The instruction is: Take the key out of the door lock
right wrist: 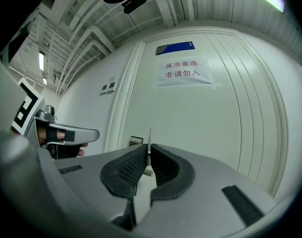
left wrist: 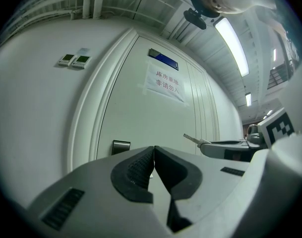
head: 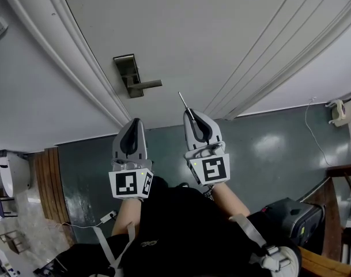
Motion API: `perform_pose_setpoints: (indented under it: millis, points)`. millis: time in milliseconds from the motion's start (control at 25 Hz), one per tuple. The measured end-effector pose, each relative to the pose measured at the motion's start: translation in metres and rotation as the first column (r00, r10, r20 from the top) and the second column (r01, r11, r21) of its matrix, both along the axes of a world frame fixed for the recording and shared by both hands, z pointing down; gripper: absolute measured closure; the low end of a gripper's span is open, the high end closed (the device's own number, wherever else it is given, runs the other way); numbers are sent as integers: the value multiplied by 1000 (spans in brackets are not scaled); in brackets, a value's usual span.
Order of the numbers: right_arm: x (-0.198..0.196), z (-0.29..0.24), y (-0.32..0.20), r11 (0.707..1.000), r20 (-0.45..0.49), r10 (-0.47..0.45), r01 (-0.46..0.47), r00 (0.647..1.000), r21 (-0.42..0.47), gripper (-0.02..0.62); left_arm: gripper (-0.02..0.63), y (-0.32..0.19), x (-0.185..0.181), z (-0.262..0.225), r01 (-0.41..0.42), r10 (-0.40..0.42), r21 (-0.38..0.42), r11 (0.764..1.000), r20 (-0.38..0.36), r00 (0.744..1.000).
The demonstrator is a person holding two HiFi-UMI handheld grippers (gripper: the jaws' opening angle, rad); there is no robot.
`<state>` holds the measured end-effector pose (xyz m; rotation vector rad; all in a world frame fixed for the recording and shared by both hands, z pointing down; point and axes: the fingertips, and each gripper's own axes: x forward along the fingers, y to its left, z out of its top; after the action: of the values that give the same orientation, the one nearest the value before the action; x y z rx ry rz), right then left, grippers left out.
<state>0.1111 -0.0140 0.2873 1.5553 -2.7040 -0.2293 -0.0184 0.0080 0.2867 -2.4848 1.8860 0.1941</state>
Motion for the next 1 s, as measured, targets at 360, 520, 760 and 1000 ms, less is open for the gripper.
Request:
perform_pose_setpoints:
  millis: [360, 520, 760, 1000]
  points:
    - [-5, -2, 3, 1000, 2, -19, 19, 1000, 10, 563, 583, 3, -2, -1, 5, -5, 1, 1000, 0, 1000]
    - [-7, -3, 2, 1000, 1, -26, 26, 1000, 15, 563, 583, 3, -2, -1, 6, -6, -1, 1000, 4, 1000]
    - [-8, -2, 2, 999, 0, -33, 33, 999, 14, 565, 583, 1, 1, -1, -1, 1, 0, 1000, 8, 1000]
    - [-5, -4, 1, 999, 2, -32, 32, 999, 16, 565, 583, -2, 2, -1, -3, 3, -5, 1000, 4, 1000]
